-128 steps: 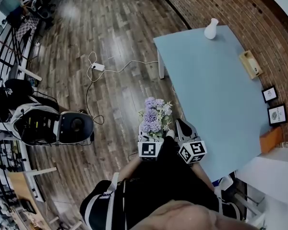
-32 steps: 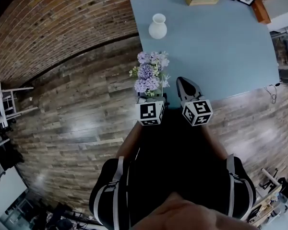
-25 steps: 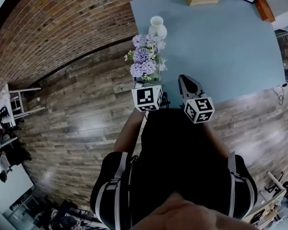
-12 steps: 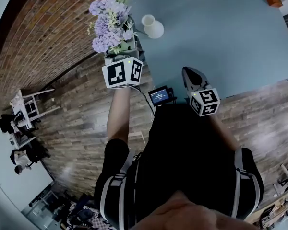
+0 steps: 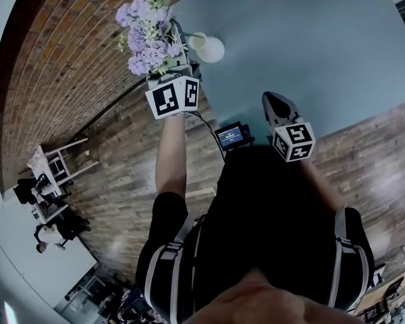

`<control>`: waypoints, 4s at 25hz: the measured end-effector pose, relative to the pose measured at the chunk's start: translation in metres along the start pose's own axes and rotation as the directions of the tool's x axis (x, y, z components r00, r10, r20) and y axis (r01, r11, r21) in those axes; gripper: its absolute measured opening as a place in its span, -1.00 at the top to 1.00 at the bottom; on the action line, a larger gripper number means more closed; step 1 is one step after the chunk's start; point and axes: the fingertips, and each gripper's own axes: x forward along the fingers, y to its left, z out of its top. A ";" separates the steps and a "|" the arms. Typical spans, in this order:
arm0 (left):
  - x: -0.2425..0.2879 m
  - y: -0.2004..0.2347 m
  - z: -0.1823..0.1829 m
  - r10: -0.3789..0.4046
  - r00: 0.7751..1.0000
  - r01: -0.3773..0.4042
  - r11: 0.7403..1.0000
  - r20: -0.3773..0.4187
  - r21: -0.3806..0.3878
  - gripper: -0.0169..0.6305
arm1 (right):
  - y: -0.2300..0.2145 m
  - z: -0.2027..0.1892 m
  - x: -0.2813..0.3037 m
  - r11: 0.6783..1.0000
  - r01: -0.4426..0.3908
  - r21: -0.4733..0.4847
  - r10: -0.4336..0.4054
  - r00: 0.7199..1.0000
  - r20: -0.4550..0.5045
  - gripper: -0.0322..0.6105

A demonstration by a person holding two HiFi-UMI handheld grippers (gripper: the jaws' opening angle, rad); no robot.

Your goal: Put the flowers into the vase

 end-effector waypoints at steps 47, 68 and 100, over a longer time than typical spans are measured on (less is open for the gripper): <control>-0.010 -0.003 -0.187 -0.014 0.950 0.017 1.000 -0.311 0.004 0.43 | -0.017 -0.022 0.031 0.999 0.040 -0.012 -0.041 0.993 -0.110 0.84; -0.016 -0.004 -0.205 -0.039 0.932 0.041 0.999 -0.359 -0.004 0.29 | -0.015 -0.025 0.033 1.000 0.025 -0.012 -0.026 0.994 -0.107 0.84; -0.034 -0.008 -0.218 -0.096 0.887 0.075 0.995 -0.451 -0.062 -0.14 | -0.022 -0.030 0.026 1.000 0.020 0.013 -0.019 0.996 -0.092 0.84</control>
